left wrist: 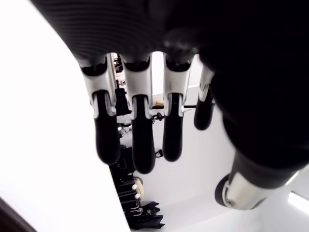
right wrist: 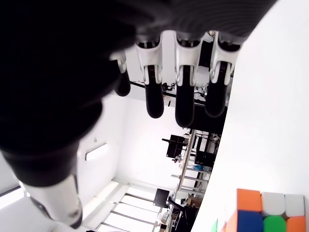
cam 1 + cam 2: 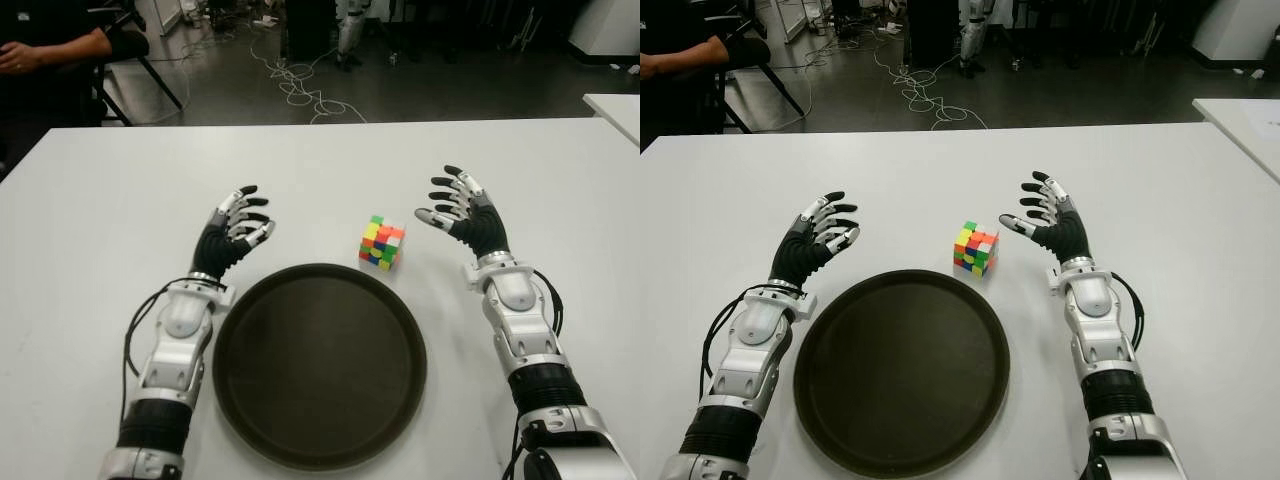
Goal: Pick up the Rubik's Cube and put it in the plate
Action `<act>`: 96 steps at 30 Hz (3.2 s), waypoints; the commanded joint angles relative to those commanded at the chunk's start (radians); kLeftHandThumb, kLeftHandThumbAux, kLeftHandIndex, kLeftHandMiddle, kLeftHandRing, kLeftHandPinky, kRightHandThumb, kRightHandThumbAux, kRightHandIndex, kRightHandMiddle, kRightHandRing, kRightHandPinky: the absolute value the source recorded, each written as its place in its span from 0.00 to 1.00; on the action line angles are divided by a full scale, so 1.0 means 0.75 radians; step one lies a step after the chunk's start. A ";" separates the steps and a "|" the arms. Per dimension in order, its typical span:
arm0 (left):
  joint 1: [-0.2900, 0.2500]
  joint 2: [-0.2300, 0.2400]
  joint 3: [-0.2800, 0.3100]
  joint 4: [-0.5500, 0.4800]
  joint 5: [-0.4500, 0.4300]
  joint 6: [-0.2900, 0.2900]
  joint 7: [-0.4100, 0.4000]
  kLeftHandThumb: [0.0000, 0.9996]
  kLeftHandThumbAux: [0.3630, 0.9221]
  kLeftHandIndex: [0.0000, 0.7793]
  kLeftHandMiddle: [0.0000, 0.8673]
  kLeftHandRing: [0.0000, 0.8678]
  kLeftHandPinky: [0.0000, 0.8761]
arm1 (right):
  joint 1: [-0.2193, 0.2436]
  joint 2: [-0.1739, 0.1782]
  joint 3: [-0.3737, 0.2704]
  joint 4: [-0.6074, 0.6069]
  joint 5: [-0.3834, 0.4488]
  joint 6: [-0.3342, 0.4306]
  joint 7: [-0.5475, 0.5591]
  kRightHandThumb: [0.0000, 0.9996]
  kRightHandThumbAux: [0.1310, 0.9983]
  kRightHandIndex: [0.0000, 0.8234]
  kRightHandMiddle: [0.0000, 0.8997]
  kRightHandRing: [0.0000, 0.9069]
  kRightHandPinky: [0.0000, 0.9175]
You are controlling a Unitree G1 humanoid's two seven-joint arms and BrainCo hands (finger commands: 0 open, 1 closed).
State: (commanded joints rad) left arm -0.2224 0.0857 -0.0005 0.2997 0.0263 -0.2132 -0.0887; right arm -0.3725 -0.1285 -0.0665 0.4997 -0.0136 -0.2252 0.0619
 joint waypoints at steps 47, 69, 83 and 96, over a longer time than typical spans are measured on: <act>-0.034 0.009 0.012 0.107 0.003 -0.085 -0.016 0.19 0.64 0.10 0.15 0.18 0.22 | -0.003 0.000 0.001 0.012 -0.003 -0.021 -0.006 0.06 0.72 0.18 0.26 0.28 0.30; -0.015 -0.015 0.000 0.108 0.024 -0.096 0.045 0.21 0.61 0.10 0.15 0.17 0.20 | -0.093 -0.100 0.049 -0.082 -0.323 -0.327 -0.283 0.02 0.73 0.19 0.25 0.24 0.20; -0.016 -0.016 0.007 0.105 0.013 -0.085 0.041 0.22 0.61 0.10 0.14 0.18 0.23 | -0.307 -0.242 0.277 0.199 -0.844 -0.508 -0.675 0.00 0.66 0.02 0.03 0.02 0.01; -0.013 -0.014 0.011 0.102 0.004 -0.090 0.033 0.21 0.59 0.12 0.15 0.19 0.23 | -0.236 -0.257 0.364 0.144 -0.757 -0.362 -0.378 0.00 0.59 0.00 0.00 0.00 0.00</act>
State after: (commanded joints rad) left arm -0.2323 0.0749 0.0076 0.3758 0.0296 -0.2804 -0.0642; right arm -0.5497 -0.3214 0.2064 0.6075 -0.5812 -0.4967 -0.2215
